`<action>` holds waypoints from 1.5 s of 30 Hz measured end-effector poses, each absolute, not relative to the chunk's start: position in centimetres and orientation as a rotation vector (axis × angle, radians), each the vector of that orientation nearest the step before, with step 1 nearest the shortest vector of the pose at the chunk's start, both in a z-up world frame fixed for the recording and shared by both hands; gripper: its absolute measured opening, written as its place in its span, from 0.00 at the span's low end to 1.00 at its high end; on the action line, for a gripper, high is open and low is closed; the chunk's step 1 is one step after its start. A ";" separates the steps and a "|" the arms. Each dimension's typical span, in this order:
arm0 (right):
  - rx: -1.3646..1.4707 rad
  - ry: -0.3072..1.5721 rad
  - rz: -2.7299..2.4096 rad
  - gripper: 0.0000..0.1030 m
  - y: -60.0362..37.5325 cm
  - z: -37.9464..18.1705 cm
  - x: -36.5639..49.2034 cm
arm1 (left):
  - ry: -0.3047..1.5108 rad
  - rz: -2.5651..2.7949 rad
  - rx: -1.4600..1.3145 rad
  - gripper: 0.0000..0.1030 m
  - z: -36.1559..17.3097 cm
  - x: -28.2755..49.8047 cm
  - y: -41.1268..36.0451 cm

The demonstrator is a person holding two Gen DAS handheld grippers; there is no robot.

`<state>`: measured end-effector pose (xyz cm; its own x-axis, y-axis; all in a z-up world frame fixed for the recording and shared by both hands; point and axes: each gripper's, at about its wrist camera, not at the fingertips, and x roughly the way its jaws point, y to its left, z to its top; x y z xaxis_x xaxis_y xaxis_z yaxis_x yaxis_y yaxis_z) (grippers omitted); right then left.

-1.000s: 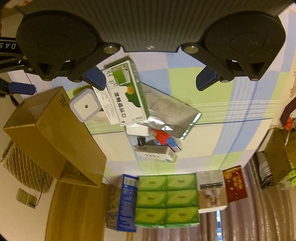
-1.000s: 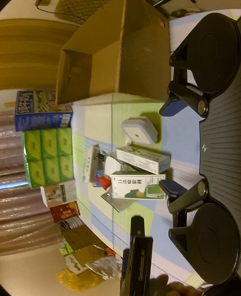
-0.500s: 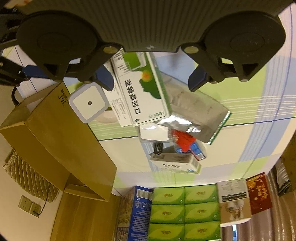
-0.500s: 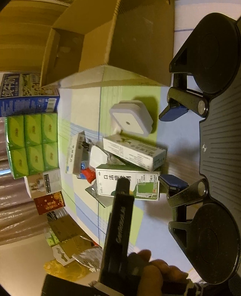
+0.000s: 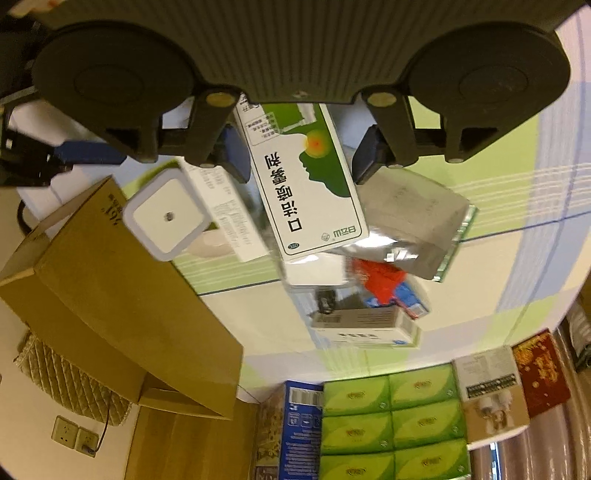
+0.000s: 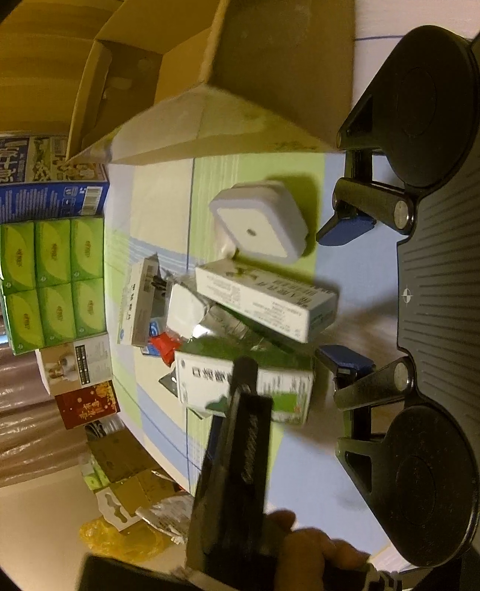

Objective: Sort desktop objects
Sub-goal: 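Grasp the white-green spray box with the left tool while the right grasps a white box, then carry both held boxes over the cardboard box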

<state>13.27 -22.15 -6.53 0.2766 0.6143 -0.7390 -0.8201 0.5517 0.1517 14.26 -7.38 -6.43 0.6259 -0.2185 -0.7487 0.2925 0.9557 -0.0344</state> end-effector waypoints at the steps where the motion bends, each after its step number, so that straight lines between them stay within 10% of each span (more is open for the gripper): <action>1: -0.283 0.848 0.983 0.54 -21.8 -6.6 13.3 | 0.842 -0.289 0.096 0.55 -6.5 14.1 -6.9; 17: -0.351 0.884 0.965 0.25 -20.0 -8.0 13.5 | 0.836 -0.301 0.029 0.61 -8.2 13.6 -3.6; 45: -0.419 0.882 0.963 0.23 -17.8 -9.1 14.9 | 0.862 -0.231 0.009 0.50 -9.1 13.9 -3.1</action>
<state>14.92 -17.75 -9.11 0.2734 0.5307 -0.8023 -0.8457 0.5300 0.0624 13.89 -3.11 -9.09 0.6278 -0.1975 -0.7529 0.2048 0.9751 -0.0851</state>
